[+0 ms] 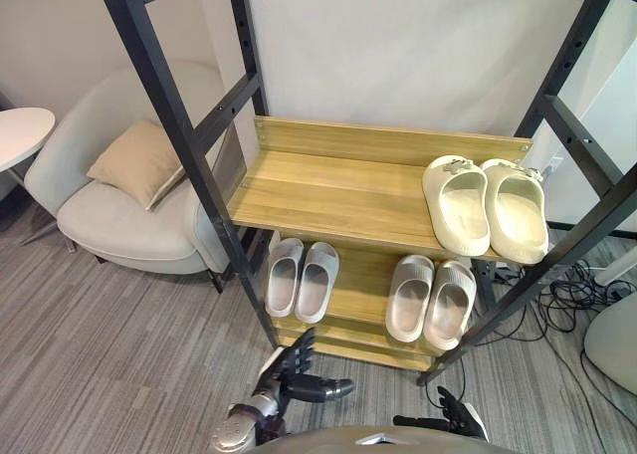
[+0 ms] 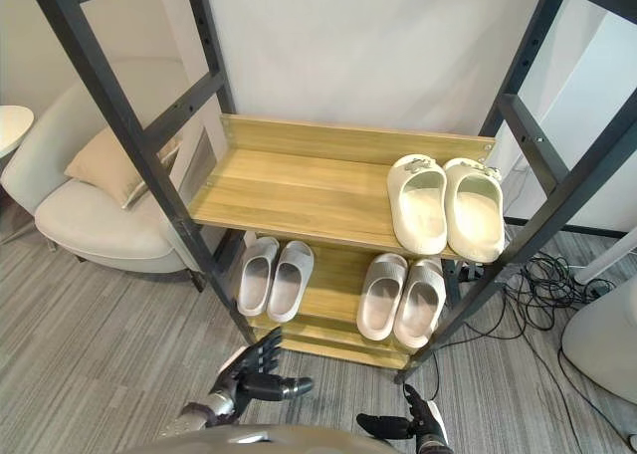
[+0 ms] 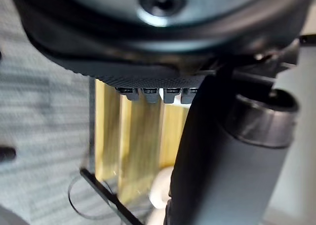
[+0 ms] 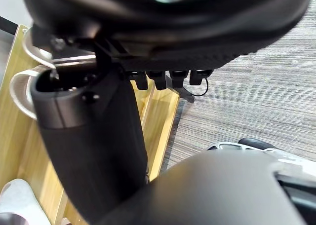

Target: Organize the slippers on the shoe rack

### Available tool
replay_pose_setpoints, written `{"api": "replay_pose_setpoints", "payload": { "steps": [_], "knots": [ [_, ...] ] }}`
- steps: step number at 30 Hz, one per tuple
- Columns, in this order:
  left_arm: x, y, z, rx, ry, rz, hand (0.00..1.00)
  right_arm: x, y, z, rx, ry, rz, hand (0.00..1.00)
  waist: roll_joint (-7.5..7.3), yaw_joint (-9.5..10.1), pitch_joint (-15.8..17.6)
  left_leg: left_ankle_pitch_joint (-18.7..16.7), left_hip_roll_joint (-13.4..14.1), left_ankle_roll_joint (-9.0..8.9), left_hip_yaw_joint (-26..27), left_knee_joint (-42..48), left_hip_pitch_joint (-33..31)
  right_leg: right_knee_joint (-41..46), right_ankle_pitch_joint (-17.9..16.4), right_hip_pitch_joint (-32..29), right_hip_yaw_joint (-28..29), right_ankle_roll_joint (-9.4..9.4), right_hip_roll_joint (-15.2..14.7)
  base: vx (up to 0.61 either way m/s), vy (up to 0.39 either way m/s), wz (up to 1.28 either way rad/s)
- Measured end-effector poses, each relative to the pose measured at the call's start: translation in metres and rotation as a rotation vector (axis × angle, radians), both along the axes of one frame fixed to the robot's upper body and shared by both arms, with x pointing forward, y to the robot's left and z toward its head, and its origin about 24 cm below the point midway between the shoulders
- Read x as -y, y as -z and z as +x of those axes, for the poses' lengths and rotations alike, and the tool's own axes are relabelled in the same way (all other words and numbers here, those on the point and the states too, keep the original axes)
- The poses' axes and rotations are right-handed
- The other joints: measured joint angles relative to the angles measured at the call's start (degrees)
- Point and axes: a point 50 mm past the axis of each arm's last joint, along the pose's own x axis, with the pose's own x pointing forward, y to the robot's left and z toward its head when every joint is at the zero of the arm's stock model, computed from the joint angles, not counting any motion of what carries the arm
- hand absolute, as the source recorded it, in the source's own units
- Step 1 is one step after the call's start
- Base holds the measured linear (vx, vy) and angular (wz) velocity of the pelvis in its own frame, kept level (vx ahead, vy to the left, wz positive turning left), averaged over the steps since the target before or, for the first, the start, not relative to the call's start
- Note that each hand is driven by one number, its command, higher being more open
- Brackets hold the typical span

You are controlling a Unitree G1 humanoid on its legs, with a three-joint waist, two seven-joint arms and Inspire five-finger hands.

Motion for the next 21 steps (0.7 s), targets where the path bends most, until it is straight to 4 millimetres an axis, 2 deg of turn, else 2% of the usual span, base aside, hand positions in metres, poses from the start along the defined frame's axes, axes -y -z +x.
{"api": "replay_pose_setpoints", "payload": {
  "steps": [4, 7, 15, 17, 21],
  "knots": [
    [-0.022, 0.015, -0.009, -0.078, -0.112, 0.154, 1.0, -0.002, 0.0, 0.001, 0.004, 0.005, 0.006, 1.0, -0.24, 0.17, 0.0, -0.2, 0.0, -0.01, 0.1, 0.1, -1.1, -0.3, 0.0, -0.9, 0.1, 0.03, 0.1, 0.04, -0.002, -0.01],
    [-0.035, 0.02, -0.011, -0.106, -0.179, 0.231, 1.0, -0.002, 0.0, 0.004, 0.011, 0.014, 0.007, 1.0, -0.32, 0.19, 0.1, -0.5, 0.0, 0.01, 0.7, 0.1, -0.9, -0.6, 0.1, -0.9, 0.8, 0.05, 0.3, 0.06, -0.002, -0.09],
    [-0.041, 0.025, -0.015, -0.136, -0.244, 0.277, 1.0, -0.002, -0.003, 0.019, 0.051, 0.032, 0.008, 1.0, 0.07, 0.38, 0.7, -1.9, 0.0, 0.29, 3.5, 1.8, -0.6, 1.1, 0.2, -2.1, 3.9, 0.21, 0.1, 0.01, 0.036, -0.21],
    [-0.041, 0.024, -0.007, -0.122, -0.26, 0.282, 1.0, -0.001, -0.005, 0.031, 0.08, 0.025, 0.004, 1.0, 0.13, 0.52, 2.9, -2.7, -0.4, 0.61, 4.7, 4.2, -1.1, 7.5, -2.1, -5.0, 5.4, 0.33, -1.0, -0.1, 0.034, -0.27],
    [-0.035, 0.023, 0.003, -0.1, -0.276, 0.276, 1.0, -0.005, -0.003, 0.026, 0.063, 0.041, 0.003, 1.0, -1.23, 0.43, 4.4, -2.9, -3.0, 1.38, 1.6, 7.7, -5.2, 20.1, -7.7, -10.9, 5.7, 1.48, -4.8, -0.16, -0.012, 0.33]
  ]
}}
